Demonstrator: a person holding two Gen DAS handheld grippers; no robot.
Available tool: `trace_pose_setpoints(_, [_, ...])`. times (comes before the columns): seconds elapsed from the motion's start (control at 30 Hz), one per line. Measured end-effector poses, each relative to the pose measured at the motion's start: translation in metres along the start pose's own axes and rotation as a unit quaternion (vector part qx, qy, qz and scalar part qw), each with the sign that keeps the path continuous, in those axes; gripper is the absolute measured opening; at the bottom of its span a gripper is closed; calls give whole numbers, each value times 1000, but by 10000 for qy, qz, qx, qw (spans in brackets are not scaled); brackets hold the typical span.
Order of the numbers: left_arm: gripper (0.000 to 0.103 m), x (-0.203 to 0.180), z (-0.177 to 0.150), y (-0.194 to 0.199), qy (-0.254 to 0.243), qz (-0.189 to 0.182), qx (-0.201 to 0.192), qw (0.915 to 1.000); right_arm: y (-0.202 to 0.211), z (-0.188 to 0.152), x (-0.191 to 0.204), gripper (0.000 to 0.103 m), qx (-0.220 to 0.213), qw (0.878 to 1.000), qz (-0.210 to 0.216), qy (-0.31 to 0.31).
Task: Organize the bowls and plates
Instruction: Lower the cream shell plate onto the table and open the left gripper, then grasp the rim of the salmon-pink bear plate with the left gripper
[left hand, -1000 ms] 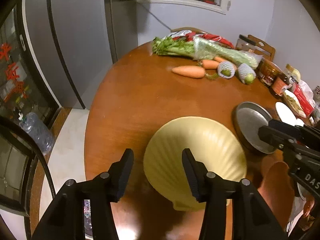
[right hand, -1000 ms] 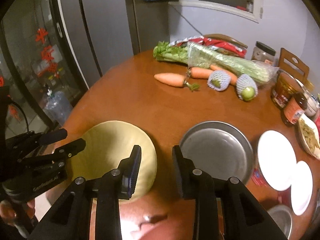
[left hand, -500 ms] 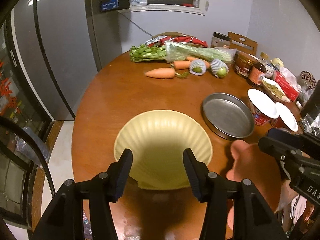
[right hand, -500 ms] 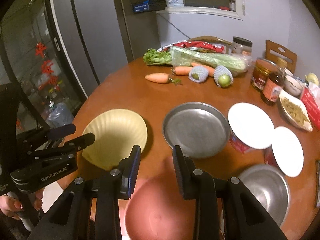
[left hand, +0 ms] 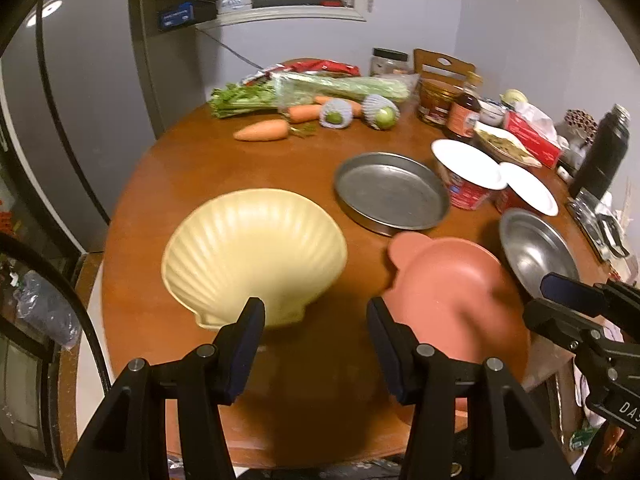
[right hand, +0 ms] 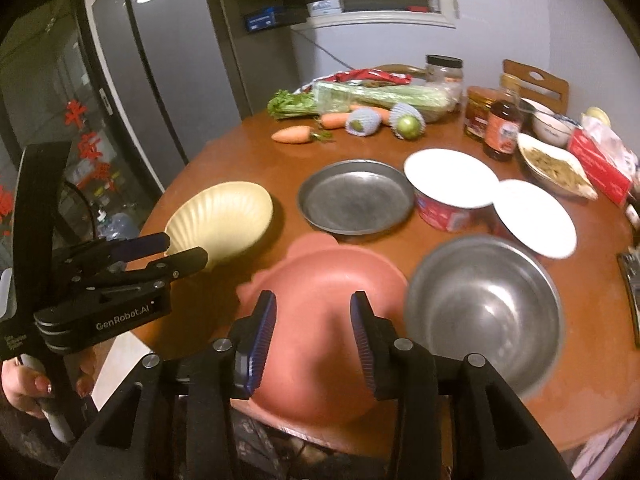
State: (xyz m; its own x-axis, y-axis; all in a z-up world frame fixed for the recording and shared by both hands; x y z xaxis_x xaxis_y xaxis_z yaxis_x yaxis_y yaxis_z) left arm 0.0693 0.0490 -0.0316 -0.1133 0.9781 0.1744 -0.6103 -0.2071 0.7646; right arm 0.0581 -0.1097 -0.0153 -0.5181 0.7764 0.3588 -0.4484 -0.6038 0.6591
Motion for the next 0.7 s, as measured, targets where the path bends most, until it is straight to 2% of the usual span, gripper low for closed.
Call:
trace_pose_setpoints(0.2, [53,-19,-12,3,-179,-138,22,9997,14,-23,-3,41,-9,9999,-81,-140])
trace_pose_setpoints(0.47, [53,-32,-20,-1,-258,-327,136,9990,11,-51,-11,41,295,9990,-126,-314])
trace_pose_setpoints(0.7, [53,-44,-26,-15,-332,-408,350,9980,2,-56,-28,41,310,9977,-126,-590])
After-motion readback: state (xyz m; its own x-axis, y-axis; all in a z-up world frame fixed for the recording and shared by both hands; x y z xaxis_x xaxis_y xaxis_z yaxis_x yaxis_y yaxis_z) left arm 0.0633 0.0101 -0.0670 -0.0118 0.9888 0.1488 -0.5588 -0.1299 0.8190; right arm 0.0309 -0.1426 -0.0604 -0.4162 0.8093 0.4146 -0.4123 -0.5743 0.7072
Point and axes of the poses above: each gripper's, at about its wrist camera, not at the fingertips, and y roughly against the way its jaws point, x to its left, z to its top, the point moved 5 cm from there along -y, roughly the way its jaws point, and after that the axes turned 15 degrees about z, right-handed, at the moved point
